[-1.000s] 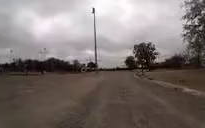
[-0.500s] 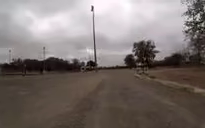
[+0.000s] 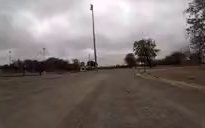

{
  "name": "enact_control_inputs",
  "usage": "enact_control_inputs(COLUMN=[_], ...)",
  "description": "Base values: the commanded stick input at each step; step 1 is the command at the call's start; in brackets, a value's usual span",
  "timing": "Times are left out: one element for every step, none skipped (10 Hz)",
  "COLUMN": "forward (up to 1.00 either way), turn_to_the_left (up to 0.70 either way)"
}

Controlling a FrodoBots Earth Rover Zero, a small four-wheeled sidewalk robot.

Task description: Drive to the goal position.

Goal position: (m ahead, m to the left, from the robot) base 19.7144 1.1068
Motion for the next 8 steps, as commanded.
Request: enact_control_inputs(forward=[0.70, 0.70, 0.70, 0.70, 0.70, 0.70, 0.70, 0.70], turn_to_the_left=[-0.01, -0.01, -0.01, -0.01, -0.01, -0.01, -0.01, -0.01])
